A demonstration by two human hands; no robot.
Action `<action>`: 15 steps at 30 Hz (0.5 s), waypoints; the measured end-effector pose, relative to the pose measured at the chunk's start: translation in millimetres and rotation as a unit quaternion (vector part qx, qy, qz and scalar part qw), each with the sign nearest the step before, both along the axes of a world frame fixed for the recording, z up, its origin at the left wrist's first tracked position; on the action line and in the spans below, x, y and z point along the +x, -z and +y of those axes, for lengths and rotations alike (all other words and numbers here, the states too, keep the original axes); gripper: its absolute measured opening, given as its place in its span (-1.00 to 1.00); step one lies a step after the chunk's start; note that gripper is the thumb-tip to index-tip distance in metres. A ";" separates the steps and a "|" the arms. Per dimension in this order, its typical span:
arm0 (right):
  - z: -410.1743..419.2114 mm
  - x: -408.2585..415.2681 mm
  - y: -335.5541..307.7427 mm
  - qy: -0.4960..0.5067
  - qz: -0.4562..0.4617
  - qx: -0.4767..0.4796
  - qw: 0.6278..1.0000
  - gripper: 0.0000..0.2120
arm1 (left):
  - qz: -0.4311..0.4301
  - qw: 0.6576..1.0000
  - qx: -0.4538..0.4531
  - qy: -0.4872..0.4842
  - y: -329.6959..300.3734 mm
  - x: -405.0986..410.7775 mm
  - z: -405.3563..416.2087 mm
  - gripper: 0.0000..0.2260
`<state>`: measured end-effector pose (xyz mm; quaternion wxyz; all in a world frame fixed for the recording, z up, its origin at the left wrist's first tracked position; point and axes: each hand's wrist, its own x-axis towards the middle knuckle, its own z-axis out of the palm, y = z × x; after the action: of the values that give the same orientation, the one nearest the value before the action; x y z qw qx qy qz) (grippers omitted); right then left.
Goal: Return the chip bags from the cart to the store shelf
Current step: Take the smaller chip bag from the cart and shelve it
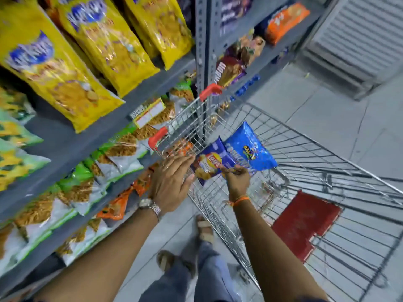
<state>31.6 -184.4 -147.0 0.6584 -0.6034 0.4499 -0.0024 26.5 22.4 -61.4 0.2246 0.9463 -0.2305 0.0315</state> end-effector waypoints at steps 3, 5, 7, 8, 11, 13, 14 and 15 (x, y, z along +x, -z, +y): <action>12.6 -0.4 40.3 -0.047 0.049 0.009 0.998 -0.72 | 0.015 1.000 0.006 -0.010 25.0 -5.8 4.4 -0.59; 21.6 1.9 60.8 -0.050 0.076 0.030 0.995 -0.70 | -0.001 1.000 0.003 -0.011 40.8 -9.9 8.8 -0.62; 31.4 9.6 75.8 -0.051 0.077 0.026 0.995 -0.57 | -0.022 1.000 -0.013 -0.003 53.4 -11.2 12.9 -0.60; 34.4 12.8 81.2 -0.051 0.067 0.020 0.996 -0.56 | -0.030 0.999 -0.029 -0.003 56.8 -11.8 13.0 -0.56; 41.2 23.3 99.6 -0.039 0.051 0.013 0.998 -0.63 | -0.055 0.996 -0.071 -0.020 63.4 -10.0 8.7 -0.51; 43.4 24.2 108.8 -0.025 0.044 0.011 0.999 -0.65 | -0.077 0.994 -0.078 -0.027 64.5 -8.0 5.4 -0.58; 44.5 22.9 110.8 -0.006 0.043 0.008 0.999 -0.64 | -0.086 0.993 -0.077 -0.026 64.8 -7.6 4.6 -0.62; 45.3 21.8 112.2 0.012 0.049 0.002 0.999 -0.64 | -0.093 0.993 -0.074 -0.028 65.1 -7.5 4.3 -0.63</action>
<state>53.4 -139.1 -259.1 0.6366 -0.5962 0.4887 0.0201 19.0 26.8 -126.6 0.2709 0.9260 -0.2211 0.1424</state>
